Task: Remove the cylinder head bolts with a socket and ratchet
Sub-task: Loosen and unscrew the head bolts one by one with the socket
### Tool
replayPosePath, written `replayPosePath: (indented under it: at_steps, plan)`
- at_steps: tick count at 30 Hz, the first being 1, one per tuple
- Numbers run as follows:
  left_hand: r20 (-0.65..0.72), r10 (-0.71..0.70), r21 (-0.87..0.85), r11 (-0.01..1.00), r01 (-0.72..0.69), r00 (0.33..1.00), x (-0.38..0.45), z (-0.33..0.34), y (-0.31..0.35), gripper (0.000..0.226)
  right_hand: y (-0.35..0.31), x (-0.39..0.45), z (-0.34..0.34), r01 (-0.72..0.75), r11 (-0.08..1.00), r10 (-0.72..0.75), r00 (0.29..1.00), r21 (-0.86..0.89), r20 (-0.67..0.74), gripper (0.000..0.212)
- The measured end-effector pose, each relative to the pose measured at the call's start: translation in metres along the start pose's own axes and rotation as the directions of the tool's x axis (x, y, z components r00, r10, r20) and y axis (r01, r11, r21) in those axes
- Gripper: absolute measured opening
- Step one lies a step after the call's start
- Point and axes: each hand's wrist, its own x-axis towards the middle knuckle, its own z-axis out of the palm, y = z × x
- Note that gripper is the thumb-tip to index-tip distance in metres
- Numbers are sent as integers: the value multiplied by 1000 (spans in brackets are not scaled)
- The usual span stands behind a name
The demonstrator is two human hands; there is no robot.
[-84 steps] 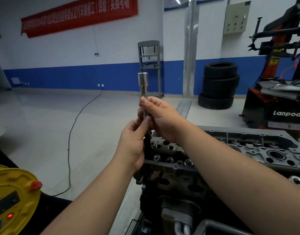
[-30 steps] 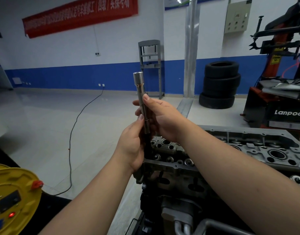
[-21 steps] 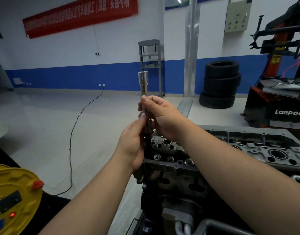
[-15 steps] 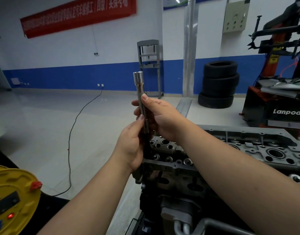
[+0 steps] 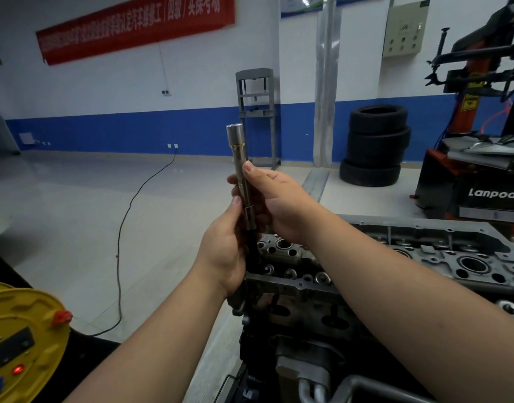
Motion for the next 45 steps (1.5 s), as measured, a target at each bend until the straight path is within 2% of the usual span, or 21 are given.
replayPosePath:
  at_steps: [4, 7, 10, 14, 17, 20, 25, 26, 29, 34, 38, 41, 43, 45]
  plan:
    - [-89, 21, 9, 1000, -21, 996, 0, 3, 0, 31, 0, 2, 1, 13, 1000, -13, 1000, -26, -5, 35]
    - [-128, 34, -22, 999, -38, 991, 0, 4, 0, 29, 2, 3, 1, 58, 997, -59, 998, -48, -12, 22]
    - [-105, 45, 14, 999, -44, 993, 1, 4, -1, 32, 3, 4, 0, 88, 995, -91, 994, -56, -57, 19]
    - [-13, 46, 114, 992, -44, 999, 1, 2, -2, 43, 2, 2, -2, 29, 999, -30, 999, -45, -24, 29]
    - [-34, 27, 91, 996, -24, 999, 0, 3, -1, 42, 2, 3, -3, 9, 1000, -9, 1000, -28, 14, 35]
    - [-103, 28, 33, 999, -25, 994, 1, 3, -1, 24, 2, 4, -2, 4, 1000, -3, 1000, -4, 29, 40]
    - [-99, 65, 38, 997, -62, 993, 1, 4, -2, 27, 4, 5, -2, 99, 994, -100, 995, -43, -14, 20]
    - [-79, 64, 56, 997, -59, 995, 1, 4, -2, 26, 3, 5, -3, 103, 994, -104, 994, -45, -22, 21]
    - [-23, 54, 80, 995, -52, 998, 0, 1, -3, 42, 3, 5, -3, 65, 997, -65, 998, -36, -3, 28]
    - [-85, 46, 23, 999, -44, 995, -1, 4, -1, 29, 3, 5, -3, 35, 999, -34, 999, -34, 32, 36]
    - [-132, 65, -24, 997, -69, 989, 1, 4, -2, 24, 4, 5, -3, 88, 996, -88, 996, -24, -13, 18]
    - [-79, 36, 33, 999, -34, 996, 1, 2, -1, 30, 2, 5, -4, 78, 996, -79, 996, -39, -38, 22]
    - [-31, 21, 57, 998, -19, 999, 1, 1, -2, 38, 1, 4, -4, 44, 999, -44, 999, -30, -9, 29]
    - [-27, 31, 35, 999, -30, 999, 0, 2, -2, 36, 0, 3, -5, 16, 1000, -15, 1000, -21, 26, 34]
